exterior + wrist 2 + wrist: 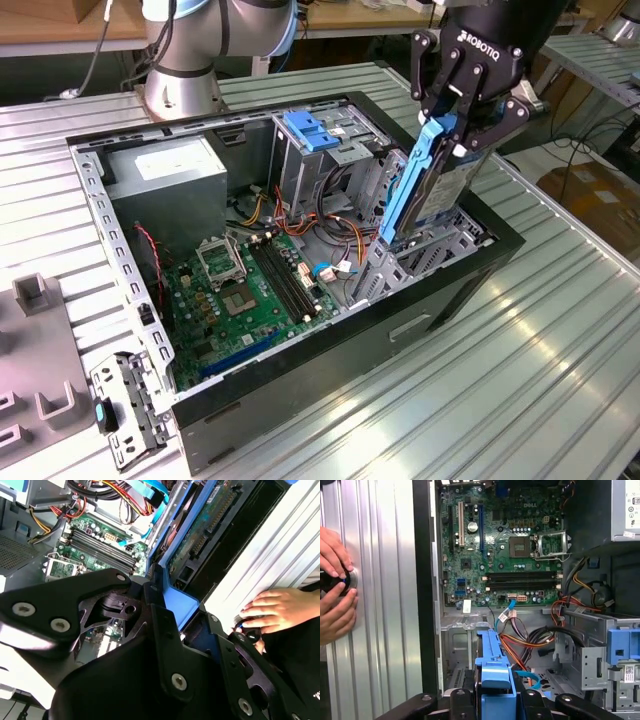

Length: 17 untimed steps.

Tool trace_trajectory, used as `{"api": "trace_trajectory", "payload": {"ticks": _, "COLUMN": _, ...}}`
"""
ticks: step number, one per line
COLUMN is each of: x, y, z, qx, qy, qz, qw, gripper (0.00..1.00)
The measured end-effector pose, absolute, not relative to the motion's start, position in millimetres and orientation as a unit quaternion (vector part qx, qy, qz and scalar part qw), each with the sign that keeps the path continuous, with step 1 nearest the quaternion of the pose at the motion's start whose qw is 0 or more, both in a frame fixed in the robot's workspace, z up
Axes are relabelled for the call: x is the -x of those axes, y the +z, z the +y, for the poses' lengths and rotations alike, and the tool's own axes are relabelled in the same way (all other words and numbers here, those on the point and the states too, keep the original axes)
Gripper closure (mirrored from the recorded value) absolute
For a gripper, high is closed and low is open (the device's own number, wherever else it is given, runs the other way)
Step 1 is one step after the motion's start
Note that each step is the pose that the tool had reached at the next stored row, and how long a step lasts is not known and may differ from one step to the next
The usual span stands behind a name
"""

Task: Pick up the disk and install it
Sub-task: 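Insert the disk into the insertion slot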

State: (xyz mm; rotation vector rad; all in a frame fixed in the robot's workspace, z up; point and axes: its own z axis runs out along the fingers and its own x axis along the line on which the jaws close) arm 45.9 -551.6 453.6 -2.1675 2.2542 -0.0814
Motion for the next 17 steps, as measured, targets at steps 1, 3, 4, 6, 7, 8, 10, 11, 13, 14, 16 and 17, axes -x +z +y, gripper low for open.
{"api": "trace_trajectory", "payload": {"ticks": 1, "x": -47, "y": 450, "z": -552, "qx": 0.692, "qy": -0.026, "qz": 0.721, "qw": 0.006, "gripper": 0.63}}
{"api": "trace_trajectory", "payload": {"ticks": 3, "x": -48, "y": 448, "z": -554, "qx": 0.692, "qy": -0.025, "qz": 0.722, "qw": 0.006, "gripper": 0.63}}
{"api": "trace_trajectory", "payload": {"ticks": 4, "x": -48, "y": 447, "z": -554, "qx": 0.692, "qy": -0.025, "qz": 0.722, "qw": 0.005, "gripper": 0.63}}
{"api": "trace_trajectory", "payload": {"ticks": 6, "x": -48, "y": 446, "z": -555, "qx": 0.692, "qy": -0.025, "qz": 0.722, "qw": 0.005, "gripper": 0.63}}
{"api": "trace_trajectory", "payload": {"ticks": 7, "x": -48, "y": 445, "z": -555, "qx": 0.692, "qy": -0.025, "qz": 0.722, "qw": 0.005, "gripper": 0.63}}
{"api": "trace_trajectory", "payload": {"ticks": 8, "x": -48, "y": 444, "z": -555, "qx": 0.692, "qy": -0.025, "qz": 0.722, "qw": 0.005, "gripper": 0.63}}
{"api": "trace_trajectory", "payload": {"ticks": 10, "x": -48, "y": 443, "z": -555, "qx": 0.692, "qy": -0.024, "qz": 0.722, "qw": 0.005, "gripper": 0.63}}
{"api": "trace_trajectory", "payload": {"ticks": 11, "x": -48, "y": 443, "z": -556, "qx": 0.692, "qy": -0.024, "qz": 0.722, "qw": 0.005, "gripper": 0.63}}
{"api": "trace_trajectory", "payload": {"ticks": 13, "x": -48, "y": 442, "z": -556, "qx": 0.692, "qy": -0.024, "qz": 0.722, "qw": 0.004, "gripper": 0.63}}
{"api": "trace_trajectory", "payload": {"ticks": 14, "x": -48, "y": 442, "z": -556, "qx": 0.692, "qy": -0.024, "qz": 0.722, "qw": 0.004, "gripper": 0.63}}
{"api": "trace_trajectory", "payload": {"ticks": 16, "x": -48, "y": 441, "z": -556, "qx": 0.692, "qy": -0.024, "qz": 0.722, "qw": 0.004, "gripper": 0.63}}
{"api": "trace_trajectory", "payload": {"ticks": 17, "x": -48, "y": 440, "z": -556, "qx": 0.692, "qy": -0.024, "qz": 0.722, "qw": 0.004, "gripper": 0.63}}
